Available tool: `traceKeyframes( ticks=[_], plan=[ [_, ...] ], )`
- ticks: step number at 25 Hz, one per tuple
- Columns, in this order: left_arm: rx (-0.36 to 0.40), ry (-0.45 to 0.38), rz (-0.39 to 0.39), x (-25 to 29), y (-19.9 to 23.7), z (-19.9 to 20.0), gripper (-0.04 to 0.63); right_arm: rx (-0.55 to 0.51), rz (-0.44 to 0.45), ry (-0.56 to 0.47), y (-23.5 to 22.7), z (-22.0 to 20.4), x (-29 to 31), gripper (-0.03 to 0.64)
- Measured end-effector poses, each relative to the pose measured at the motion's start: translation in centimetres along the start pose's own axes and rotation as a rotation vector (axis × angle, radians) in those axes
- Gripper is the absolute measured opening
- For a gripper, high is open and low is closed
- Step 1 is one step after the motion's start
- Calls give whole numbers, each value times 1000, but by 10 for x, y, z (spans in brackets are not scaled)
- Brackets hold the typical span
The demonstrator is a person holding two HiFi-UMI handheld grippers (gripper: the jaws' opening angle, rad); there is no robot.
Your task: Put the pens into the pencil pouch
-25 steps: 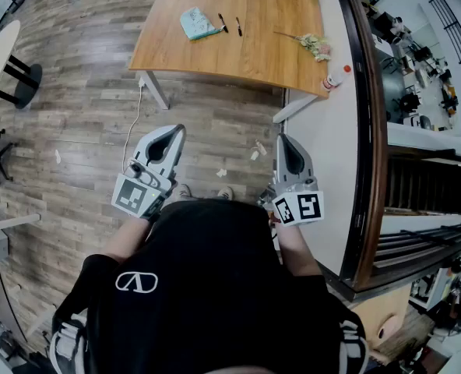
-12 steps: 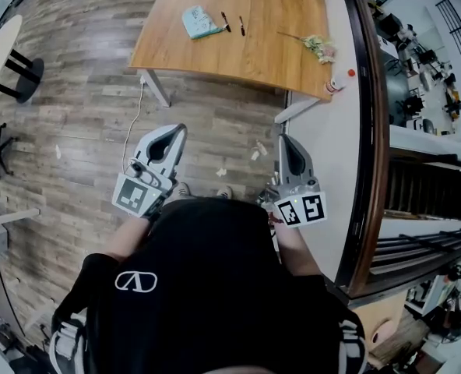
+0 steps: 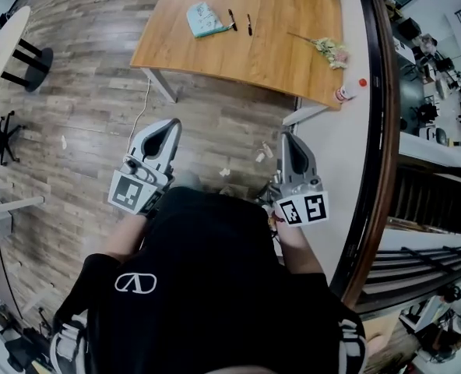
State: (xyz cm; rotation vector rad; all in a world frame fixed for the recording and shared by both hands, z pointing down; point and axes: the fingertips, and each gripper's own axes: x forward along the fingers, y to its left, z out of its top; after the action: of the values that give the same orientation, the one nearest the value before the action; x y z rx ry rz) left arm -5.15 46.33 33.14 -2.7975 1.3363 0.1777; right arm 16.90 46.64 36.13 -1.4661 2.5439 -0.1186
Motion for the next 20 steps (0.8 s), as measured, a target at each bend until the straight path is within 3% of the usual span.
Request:
traceKeyframes(
  ticks=[4, 8, 15, 20],
  plan=[
    [-8, 24, 37, 28, 35, -14, 3, 23, 23, 22, -23, -17, 42, -2],
    [34, 20, 38, 77, 88, -26, 3, -6, 18, 16, -53, -18, 105, -2],
    [71, -35, -29, 187, 218, -21, 3, -85, -64, -3, -96, 0, 245, -2],
    [56, -11, -108, 255, 301, -29, 2, -123, -124, 13, -119, 8, 349, -2]
  ],
)
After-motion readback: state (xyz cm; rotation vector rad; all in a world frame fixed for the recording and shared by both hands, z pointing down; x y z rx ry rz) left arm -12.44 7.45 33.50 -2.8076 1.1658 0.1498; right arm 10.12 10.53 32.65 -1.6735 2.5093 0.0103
